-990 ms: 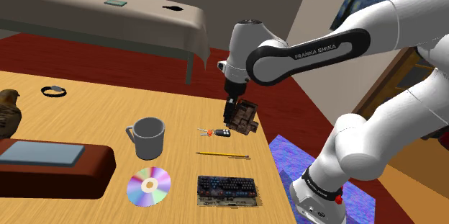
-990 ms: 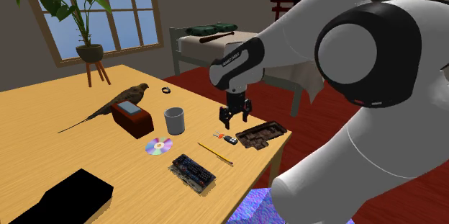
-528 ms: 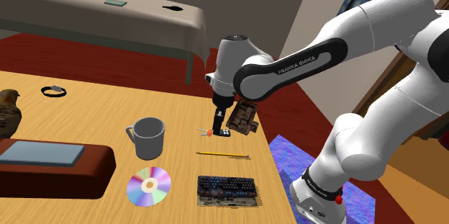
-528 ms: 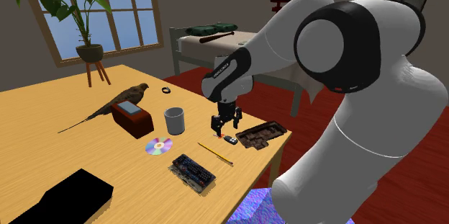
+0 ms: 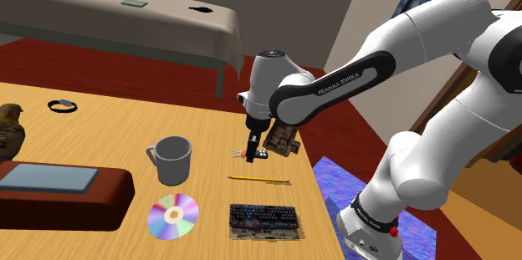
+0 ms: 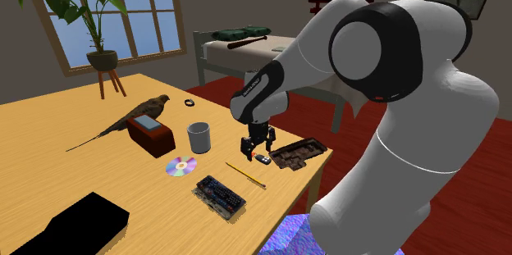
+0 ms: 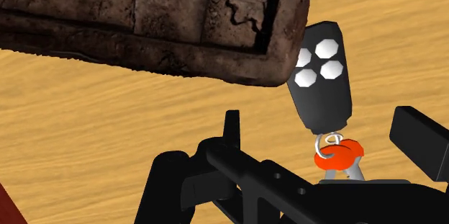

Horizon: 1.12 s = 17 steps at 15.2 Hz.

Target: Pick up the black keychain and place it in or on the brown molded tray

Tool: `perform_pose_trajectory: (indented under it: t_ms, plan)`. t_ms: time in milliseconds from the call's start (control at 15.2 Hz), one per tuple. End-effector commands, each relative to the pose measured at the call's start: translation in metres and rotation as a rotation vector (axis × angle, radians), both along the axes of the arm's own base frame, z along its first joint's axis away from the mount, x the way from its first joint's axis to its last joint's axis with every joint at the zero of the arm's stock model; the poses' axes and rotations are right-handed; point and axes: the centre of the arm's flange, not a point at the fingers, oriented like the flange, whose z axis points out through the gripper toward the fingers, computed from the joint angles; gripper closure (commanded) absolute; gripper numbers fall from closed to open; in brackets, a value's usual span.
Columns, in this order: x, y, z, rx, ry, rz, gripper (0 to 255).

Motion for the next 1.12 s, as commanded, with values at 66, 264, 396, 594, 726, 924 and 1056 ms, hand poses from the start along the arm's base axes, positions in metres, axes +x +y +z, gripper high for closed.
perform_pose_trajectory:
  t_ms: [66,264,396,594,726,924,1056]
  plan:
    - [0.0,0.0,0.0,0.0,0.0,0.0,0]
    - [0.0,0.0,0.0,0.0,0.0,0.0,255]
    - [-0.001,0.0,0.0,0.0,0.0,0.0,255]
    - [0.0,0.002,-0.001,0.0,0.0,0.0,255]
    - [0.0,0.002,0.0,0.0,0.0,0.0,255]
    - [0.0,0.0,0.01,0.0,0.0,0.0,255]
    - [0.0,0.0,0.021,0.0,0.0,0.0,255]
